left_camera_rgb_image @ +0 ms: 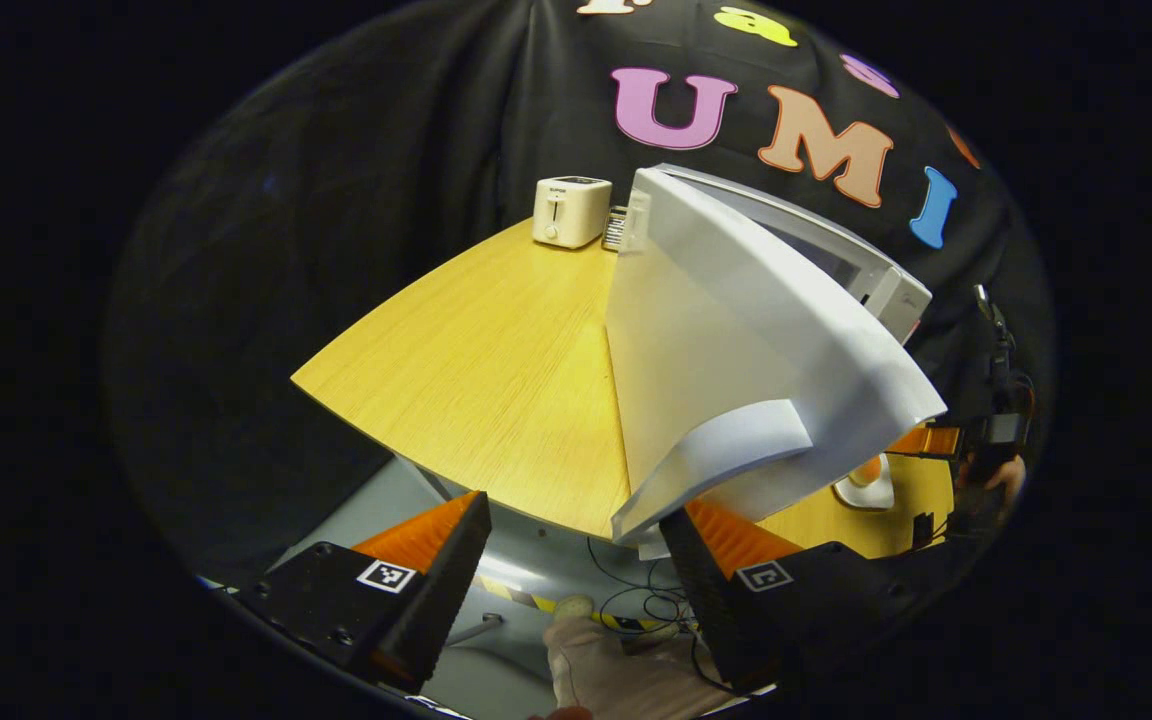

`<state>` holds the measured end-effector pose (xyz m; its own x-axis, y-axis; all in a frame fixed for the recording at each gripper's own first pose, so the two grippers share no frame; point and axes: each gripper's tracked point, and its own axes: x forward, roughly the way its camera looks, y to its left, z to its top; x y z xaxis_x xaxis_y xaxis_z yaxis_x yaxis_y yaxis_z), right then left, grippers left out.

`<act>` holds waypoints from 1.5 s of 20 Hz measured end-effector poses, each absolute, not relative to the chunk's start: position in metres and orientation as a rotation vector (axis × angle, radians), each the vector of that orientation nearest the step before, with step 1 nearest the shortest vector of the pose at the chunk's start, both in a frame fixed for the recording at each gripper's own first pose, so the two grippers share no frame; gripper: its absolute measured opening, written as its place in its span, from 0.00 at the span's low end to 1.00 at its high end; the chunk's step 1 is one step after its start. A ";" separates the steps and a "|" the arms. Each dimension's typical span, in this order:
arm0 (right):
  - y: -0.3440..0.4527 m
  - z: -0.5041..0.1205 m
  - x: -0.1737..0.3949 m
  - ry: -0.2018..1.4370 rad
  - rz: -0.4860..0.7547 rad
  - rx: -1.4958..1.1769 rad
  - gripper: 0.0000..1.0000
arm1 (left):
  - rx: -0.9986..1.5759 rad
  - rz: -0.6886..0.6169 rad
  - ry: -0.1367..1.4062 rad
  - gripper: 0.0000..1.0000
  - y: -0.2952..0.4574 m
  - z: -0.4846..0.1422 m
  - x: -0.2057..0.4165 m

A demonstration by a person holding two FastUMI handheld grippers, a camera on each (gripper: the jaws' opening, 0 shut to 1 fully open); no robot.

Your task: Open the microwave oven with the left hand, put the food in, and close the microwave oven.

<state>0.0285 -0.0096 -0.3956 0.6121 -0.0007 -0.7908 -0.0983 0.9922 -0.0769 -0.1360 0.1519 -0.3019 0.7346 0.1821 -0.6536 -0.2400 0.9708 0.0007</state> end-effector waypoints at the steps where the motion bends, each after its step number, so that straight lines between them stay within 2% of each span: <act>1: -0.012 -0.402 0.031 0.924 0.047 -0.127 1.00 | -0.085 0.235 0.710 1.00 0.156 -0.301 -0.138; 4: -0.019 -0.416 0.037 0.945 0.029 -0.163 0.99 | -0.065 0.254 0.719 1.00 0.173 -0.298 -0.146; 5: -0.020 -0.421 0.040 0.953 0.025 -0.169 0.93 | -0.059 0.264 0.721 1.00 0.180 -0.296 -0.148; 8: -0.027 -0.437 0.041 0.987 -0.004 -0.186 0.93 | -0.044 0.326 0.722 1.00 0.207 -0.290 -0.158; 9: -0.031 -0.442 0.042 1.000 -0.017 -0.192 0.99 | -0.043 0.349 0.715 1.00 0.217 -0.286 -0.160; 10: -0.032 -0.446 0.042 1.012 -0.026 -0.196 1.00 | -0.046 0.371 0.706 1.00 0.225 -0.281 -0.163; 11: -0.033 -0.450 0.041 1.020 -0.030 -0.194 1.00 | -0.049 0.392 0.697 0.99 0.234 -0.277 -0.164; 12: -0.032 -0.452 0.042 1.023 -0.033 -0.191 0.93 | -0.051 0.414 0.689 0.97 0.244 -0.274 -0.166; 13: -0.032 -0.455 0.042 1.027 -0.037 -0.187 0.93 | -0.054 0.434 0.680 0.97 0.251 -0.270 -0.168; 14: -0.032 -0.457 0.043 1.031 -0.042 -0.182 1.00 | -0.055 0.455 0.666 0.97 0.259 -0.266 -0.170; 15: -0.032 -0.457 0.042 1.032 -0.050 -0.180 1.00 | -0.056 0.480 0.651 0.97 0.268 -0.261 -0.171; 16: -0.033 -0.457 0.044 1.027 -0.057 -0.183 0.93 | -0.060 0.508 0.634 0.97 0.276 -0.256 -0.172; 17: -0.034 -0.458 0.045 1.024 -0.063 -0.183 1.00 | -0.072 0.537 0.612 0.97 0.284 -0.252 -0.172; 18: -0.034 -0.459 0.046 1.023 -0.067 -0.182 0.93 | -0.093 0.563 0.587 0.96 0.290 -0.248 -0.171; 21: -0.033 -0.460 0.047 1.013 -0.072 -0.186 0.94 | -0.132 0.627 0.540 0.97 0.306 -0.238 -0.169; 22: -0.032 -0.460 0.046 1.014 -0.077 -0.188 0.85 | -0.121 0.641 0.527 0.97 0.312 -0.235 -0.167; 23: -0.032 -0.459 0.045 1.013 -0.081 -0.186 0.81 | -0.111 0.646 0.516 0.96 0.316 -0.232 -0.163; 24: -0.031 -0.459 0.044 1.012 -0.094 -0.186 0.81 | -0.107 0.641 0.507 0.96 0.317 -0.230 -0.158; 25: -0.030 -0.459 0.042 1.011 -0.104 -0.187 0.75 | -0.107 0.632 0.493 0.96 0.316 -0.226 -0.155; 30: -0.016 -0.451 0.026 0.999 -0.112 -0.171 0.74 | -0.152 0.593 0.460 0.96 0.318 -0.224 -0.126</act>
<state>0.0264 -0.0156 -0.4508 0.5367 -0.1716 -0.8261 0.0150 0.9809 -0.1940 -0.1264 0.3180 -0.2240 0.7320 0.5035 -0.4590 -0.5702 0.8214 -0.0083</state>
